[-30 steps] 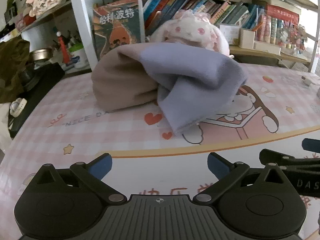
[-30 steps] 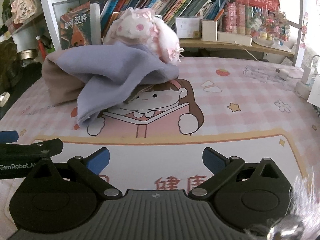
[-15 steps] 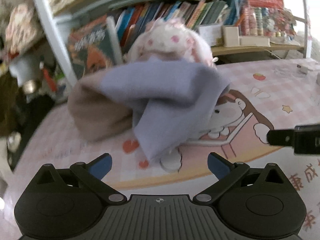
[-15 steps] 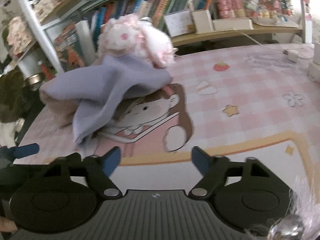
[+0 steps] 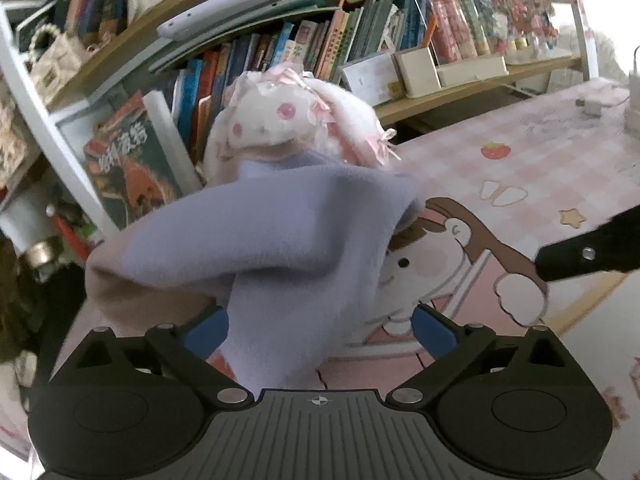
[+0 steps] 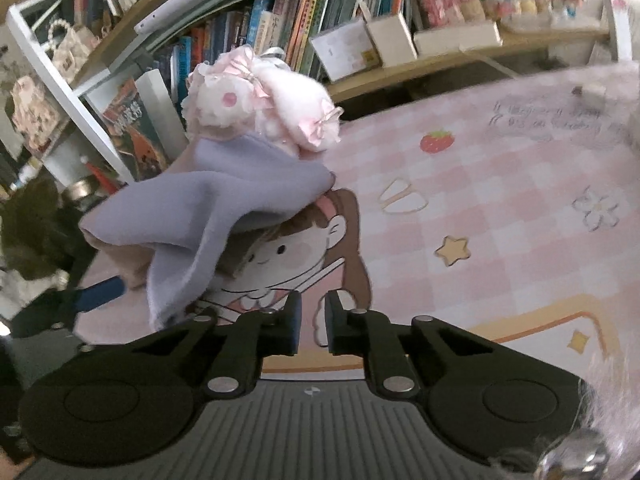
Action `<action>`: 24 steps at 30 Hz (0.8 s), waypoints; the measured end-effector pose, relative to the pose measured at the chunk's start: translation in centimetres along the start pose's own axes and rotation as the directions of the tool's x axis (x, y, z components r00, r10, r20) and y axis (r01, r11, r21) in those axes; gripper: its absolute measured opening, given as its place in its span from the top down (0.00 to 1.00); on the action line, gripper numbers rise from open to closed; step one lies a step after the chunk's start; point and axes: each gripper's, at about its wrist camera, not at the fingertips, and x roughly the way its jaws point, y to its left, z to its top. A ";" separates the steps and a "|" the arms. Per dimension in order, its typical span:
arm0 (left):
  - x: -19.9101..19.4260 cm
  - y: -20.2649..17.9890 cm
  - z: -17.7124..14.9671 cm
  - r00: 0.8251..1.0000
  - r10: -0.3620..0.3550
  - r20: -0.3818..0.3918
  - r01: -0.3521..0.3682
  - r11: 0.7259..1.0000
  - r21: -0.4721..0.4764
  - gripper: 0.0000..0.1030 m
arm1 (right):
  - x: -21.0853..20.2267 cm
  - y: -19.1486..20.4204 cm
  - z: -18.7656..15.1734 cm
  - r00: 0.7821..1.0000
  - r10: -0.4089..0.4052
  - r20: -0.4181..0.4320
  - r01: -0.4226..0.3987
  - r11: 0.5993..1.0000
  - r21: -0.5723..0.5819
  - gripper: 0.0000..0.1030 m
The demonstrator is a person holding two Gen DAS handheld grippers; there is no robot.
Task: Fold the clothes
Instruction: 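Reach both tools into the sweater and close on the lavender fabric, then lift the sweater with both tools, shaking it out above the mat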
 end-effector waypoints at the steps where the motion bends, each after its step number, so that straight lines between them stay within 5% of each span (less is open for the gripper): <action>1: 0.5 -0.2 0.2 1.000 0.010 -0.001 -0.010 1.000 0.012 0.06 | 0.0 -0.1 0.1 1.000 0.012 -0.004 -0.012 1.000 0.011 0.88; 3: 1.6 -0.7 0.3 0.999 0.045 0.000 -0.045 0.998 0.039 0.16 | 0.0 0.0 0.2 0.999 0.032 -0.002 -0.032 0.999 0.017 0.88; 6: 3.2 -0.7 -0.1 0.993 0.122 -0.001 -0.121 0.989 0.083 0.73 | -0.2 0.0 0.3 0.996 0.087 0.004 -0.087 0.995 0.045 0.89; 9: 1.5 0.8 -0.1 0.997 0.069 0.021 -0.070 0.997 0.033 0.91 | -0.1 -0.1 0.6 0.985 0.174 -0.010 -0.172 0.978 0.122 0.86; 14: -3.8 2.6 -0.3 0.997 -0.024 0.069 0.023 1.000 0.018 0.92 | 0.6 0.1 0.6 0.942 0.335 -0.008 -0.322 0.912 0.254 0.74; 20: -7.2 3.6 -1.5 0.996 -0.084 0.040 0.084 0.996 0.007 0.92 | 3.2 -0.1 -0.8 0.839 0.544 0.033 -0.479 0.708 0.518 0.46; 24: -9.5 4.2 -2.7 0.993 -0.109 0.032 0.110 0.994 -0.007 0.92 | 4.6 0.2 -1.7 0.824 0.565 0.051 -0.472 0.632 0.615 0.44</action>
